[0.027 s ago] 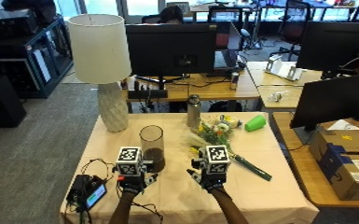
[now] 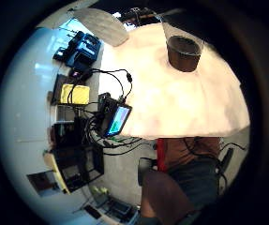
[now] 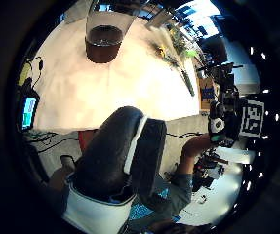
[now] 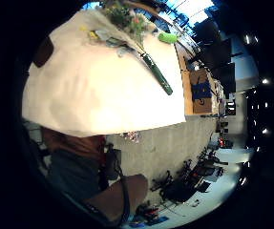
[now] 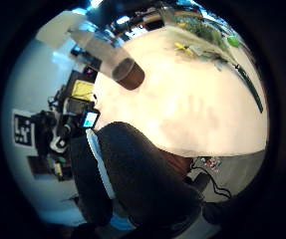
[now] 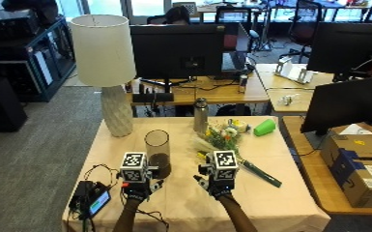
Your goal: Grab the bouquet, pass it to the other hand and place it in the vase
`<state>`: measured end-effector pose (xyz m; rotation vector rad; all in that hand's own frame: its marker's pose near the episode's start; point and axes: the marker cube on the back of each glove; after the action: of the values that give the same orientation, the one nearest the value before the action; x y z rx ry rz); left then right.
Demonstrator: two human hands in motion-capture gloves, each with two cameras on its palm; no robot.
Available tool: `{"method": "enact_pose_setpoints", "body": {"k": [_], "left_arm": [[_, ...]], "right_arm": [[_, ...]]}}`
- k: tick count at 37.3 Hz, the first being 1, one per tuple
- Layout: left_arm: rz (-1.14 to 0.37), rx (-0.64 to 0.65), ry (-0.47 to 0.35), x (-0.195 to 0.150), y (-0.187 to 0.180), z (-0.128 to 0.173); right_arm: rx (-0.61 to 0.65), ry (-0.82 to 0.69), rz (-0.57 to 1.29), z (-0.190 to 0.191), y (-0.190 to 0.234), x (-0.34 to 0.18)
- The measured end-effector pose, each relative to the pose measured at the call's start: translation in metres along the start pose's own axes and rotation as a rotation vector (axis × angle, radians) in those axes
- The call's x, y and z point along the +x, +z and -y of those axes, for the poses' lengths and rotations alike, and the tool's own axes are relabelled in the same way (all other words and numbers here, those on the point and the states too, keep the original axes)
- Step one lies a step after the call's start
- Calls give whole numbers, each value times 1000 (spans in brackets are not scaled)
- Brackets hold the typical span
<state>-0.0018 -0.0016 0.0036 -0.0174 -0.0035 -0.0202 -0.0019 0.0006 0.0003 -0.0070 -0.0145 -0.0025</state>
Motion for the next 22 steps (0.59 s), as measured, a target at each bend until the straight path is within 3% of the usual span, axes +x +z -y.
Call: {"method": "enact_pose_setpoints", "body": {"k": [14, 22], "left_arm": [[16, -55, -19, 3, 5, 4], [-5, -20, 32, 8, 6, 12]], "right_arm": [[13, -10, 6, 2, 2, -4], [17, -22, 15, 3, 5, -5]]}}
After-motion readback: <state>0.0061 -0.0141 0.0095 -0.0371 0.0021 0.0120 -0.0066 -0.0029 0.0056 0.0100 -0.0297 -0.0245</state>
